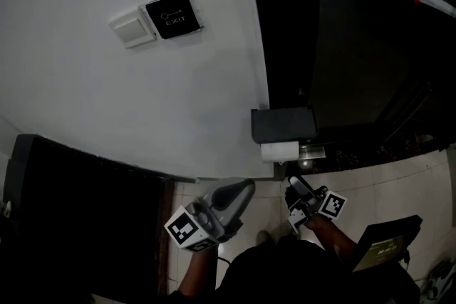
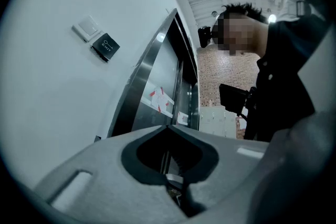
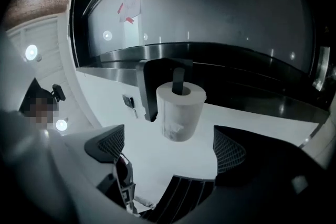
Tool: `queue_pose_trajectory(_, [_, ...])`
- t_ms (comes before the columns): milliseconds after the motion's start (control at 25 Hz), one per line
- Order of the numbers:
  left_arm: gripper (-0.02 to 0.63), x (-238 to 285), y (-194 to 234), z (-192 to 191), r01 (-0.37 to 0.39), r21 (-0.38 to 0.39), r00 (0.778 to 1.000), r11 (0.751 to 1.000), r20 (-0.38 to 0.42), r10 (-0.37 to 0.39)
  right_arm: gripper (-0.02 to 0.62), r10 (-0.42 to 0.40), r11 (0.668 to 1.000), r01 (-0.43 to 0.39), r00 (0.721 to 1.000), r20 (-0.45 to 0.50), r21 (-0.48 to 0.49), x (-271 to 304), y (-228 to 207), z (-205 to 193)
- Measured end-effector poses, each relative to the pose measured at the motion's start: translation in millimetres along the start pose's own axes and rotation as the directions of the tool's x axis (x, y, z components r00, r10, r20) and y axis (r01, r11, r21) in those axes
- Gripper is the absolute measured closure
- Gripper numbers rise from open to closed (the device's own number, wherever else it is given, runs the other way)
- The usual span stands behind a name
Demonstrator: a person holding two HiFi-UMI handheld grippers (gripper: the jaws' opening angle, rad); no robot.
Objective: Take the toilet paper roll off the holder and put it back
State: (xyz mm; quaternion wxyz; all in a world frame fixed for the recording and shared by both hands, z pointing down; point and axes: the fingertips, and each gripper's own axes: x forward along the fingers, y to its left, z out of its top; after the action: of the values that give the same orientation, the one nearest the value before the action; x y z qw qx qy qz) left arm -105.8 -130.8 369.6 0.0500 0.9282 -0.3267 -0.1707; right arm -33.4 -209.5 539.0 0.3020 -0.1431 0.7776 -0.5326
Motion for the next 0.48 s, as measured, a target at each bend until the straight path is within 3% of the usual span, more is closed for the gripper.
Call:
queue_pose_trajectory(80, [0.609, 6.4, -0.8, -0.6, 0.020, 0.000, 1.000, 1.000, 0.001, -0.020, 0.100, -0.006, 0.999, 0.005, 1.000, -0.019, -0.041, -20.6, 8.1, -1.0])
queue_pose_trajectory(120, [0.609, 9.3, -1.0, -1.0, 0.027, 0.001, 1.000, 1.000, 0.000, -0.027, 0.140, 0.002, 0.996, -0.005, 0.999, -0.035, -0.087, -29.0, 17.6, 1.2])
queue_pose_trajectory(200, [0.609, 15.2, -2.1, -0.5, 0.043, 0.002, 0.999, 0.999, 0.002, -0.043, 0.294, 0.020, 0.970, -0.034, 0.998, -0.062, -0.241, -41.5, 43.8, 13.5])
queue_pose_trajectory(320, [0.609, 26.1, -6.0, 1.6, 0.076, 0.001, 0.997, 0.997, 0.010, -0.076, 0.561, 0.056, 0.872, -0.096, 0.994, -0.096, -0.481, -47.1, 90.5, 37.6])
queue_pose_trajectory(360, [0.609, 29.3, -7.1, 0.1, 0.087, 0.002, 0.996, 0.996, 0.004, -0.087, 0.595, 0.073, 0.829, -0.126, 0.990, -0.119, -0.545, -45.7, 107.2, 43.2])
queue_pose_trajectory(480, [0.609, 38.6, -12.0, 2.2, 0.123, 0.002, 0.992, 0.992, 0.016, -0.123, 0.596, 0.119, 0.694, -0.210, 0.977, -0.178, -0.689, -37.9, 154.3, 54.7])
